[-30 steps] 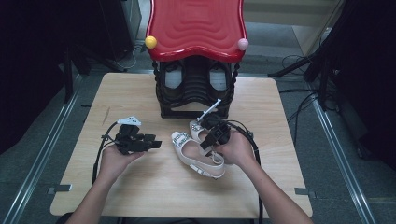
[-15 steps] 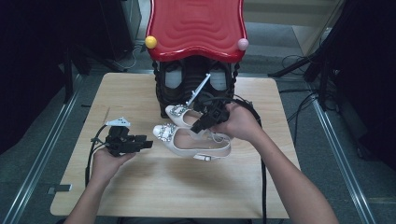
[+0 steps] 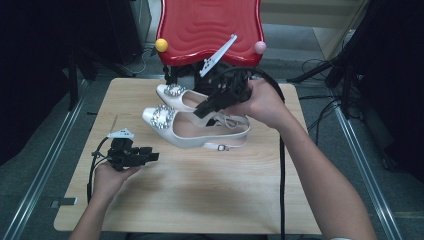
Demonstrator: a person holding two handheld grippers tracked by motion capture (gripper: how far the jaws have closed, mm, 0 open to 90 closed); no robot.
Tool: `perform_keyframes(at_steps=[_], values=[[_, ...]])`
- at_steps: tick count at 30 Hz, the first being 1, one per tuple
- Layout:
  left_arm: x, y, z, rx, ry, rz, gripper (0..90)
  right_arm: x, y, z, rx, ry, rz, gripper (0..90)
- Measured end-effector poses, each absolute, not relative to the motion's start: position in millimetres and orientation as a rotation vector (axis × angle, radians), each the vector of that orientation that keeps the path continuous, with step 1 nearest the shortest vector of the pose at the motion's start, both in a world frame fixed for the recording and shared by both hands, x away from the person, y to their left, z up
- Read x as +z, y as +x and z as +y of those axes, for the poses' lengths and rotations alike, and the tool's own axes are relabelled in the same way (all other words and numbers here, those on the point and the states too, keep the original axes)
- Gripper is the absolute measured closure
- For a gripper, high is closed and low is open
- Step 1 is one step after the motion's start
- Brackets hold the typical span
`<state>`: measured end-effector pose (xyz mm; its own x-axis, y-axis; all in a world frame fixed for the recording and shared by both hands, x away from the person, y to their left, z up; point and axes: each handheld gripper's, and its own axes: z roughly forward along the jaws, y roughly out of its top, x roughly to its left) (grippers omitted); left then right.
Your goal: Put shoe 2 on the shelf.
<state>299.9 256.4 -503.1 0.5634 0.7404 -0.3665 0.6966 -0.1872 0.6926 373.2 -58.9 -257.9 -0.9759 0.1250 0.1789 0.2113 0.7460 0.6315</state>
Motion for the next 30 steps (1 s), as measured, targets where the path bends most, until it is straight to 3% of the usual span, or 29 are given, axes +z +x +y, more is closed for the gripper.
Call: perform_keyframes(at_steps=[14, 30], values=[[-504.3, 301.2, 254.8, 0.058, 1.910, 1.160, 51.9, -187.6, 398.1, -71.2, -1.422, -0.488, -2.656, 86.5], [-507.3, 308.0, 249.0, 0.048, 1.938, 1.134, 52.3, -149.9, 455.1, -86.6, -1.686, -1.022, -2.356, 86.4]])
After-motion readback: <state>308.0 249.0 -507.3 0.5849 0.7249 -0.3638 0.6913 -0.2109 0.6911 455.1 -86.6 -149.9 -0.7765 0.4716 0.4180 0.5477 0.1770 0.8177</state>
